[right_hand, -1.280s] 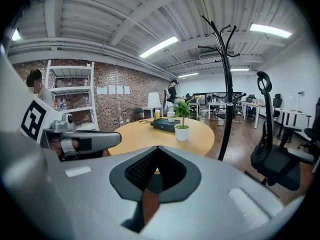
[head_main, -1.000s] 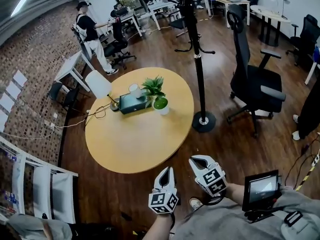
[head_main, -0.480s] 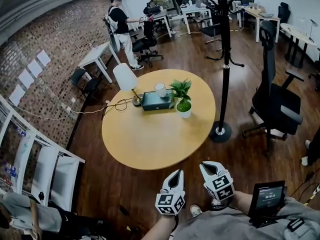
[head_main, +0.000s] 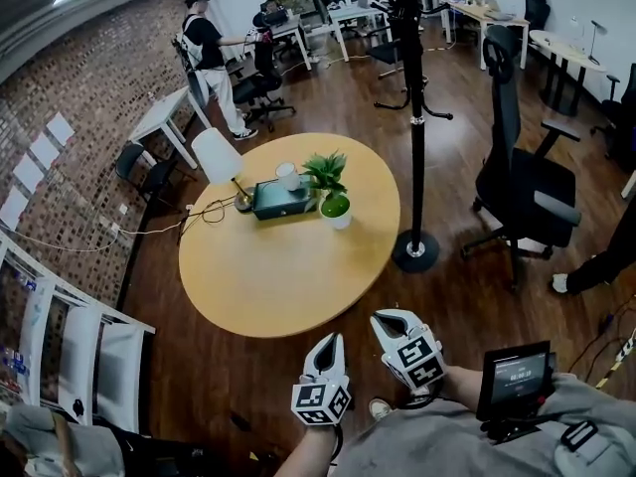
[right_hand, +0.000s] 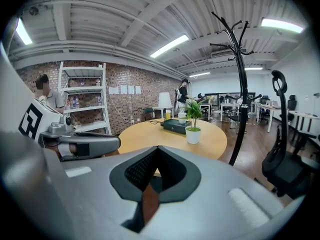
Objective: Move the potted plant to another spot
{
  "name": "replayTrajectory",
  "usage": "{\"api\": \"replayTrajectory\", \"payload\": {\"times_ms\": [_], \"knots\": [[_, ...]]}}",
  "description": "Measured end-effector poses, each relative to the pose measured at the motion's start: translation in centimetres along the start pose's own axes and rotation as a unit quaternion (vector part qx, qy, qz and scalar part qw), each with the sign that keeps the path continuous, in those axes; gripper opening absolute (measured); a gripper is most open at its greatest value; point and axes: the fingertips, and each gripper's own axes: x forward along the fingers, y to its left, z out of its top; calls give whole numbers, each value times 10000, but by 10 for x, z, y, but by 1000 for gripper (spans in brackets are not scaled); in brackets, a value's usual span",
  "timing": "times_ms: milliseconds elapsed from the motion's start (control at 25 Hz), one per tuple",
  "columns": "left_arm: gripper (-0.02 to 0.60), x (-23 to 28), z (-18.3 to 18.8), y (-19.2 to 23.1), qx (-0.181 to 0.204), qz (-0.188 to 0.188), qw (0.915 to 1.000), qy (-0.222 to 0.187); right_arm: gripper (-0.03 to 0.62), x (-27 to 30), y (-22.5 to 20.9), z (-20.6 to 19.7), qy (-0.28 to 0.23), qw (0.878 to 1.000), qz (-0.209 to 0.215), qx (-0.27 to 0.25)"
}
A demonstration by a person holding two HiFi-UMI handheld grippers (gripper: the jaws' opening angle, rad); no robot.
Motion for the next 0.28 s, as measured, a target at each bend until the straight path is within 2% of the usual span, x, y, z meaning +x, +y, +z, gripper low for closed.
{"api": "replayTrajectory", "payload": {"times_ms": [280], "knots": [[5,-1,2,-8,12,-82,10000,-10,2,-4,0,5,-58,10000,-58,-11]]}}
